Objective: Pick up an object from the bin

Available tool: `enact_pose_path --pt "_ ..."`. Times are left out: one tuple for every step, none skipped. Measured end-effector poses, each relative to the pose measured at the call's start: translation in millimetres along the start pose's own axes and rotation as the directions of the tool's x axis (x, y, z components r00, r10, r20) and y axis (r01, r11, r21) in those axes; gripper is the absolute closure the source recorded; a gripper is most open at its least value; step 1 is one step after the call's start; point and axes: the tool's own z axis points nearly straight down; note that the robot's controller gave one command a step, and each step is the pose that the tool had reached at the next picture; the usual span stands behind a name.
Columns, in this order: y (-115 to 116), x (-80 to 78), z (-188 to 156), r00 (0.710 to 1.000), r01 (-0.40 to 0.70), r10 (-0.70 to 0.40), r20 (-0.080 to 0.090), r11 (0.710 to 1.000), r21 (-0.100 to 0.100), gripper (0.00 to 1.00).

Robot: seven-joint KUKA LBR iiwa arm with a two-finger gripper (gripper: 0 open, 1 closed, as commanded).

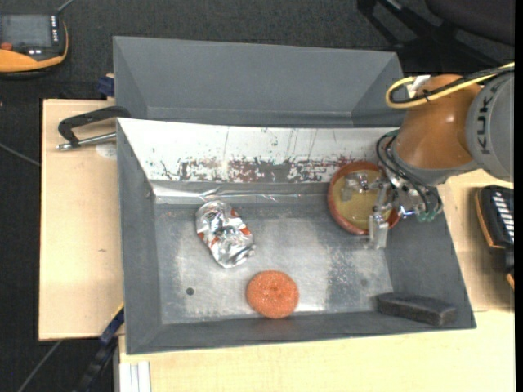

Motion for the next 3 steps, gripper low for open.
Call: enact_pose_path --pt "1.5 7.5 4.4 1.000 0.000 -0.001 -0.030 1.000 -0.009 1.00" --pt "14.7 19.0 -17.5 0.998 0.050 -0.050 -0.036 0.999 -0.012 1.00" --pt "25.6 36.6 -31.9 0.993 0.110 -0.110 -0.035 0.994 -0.016 1.00"
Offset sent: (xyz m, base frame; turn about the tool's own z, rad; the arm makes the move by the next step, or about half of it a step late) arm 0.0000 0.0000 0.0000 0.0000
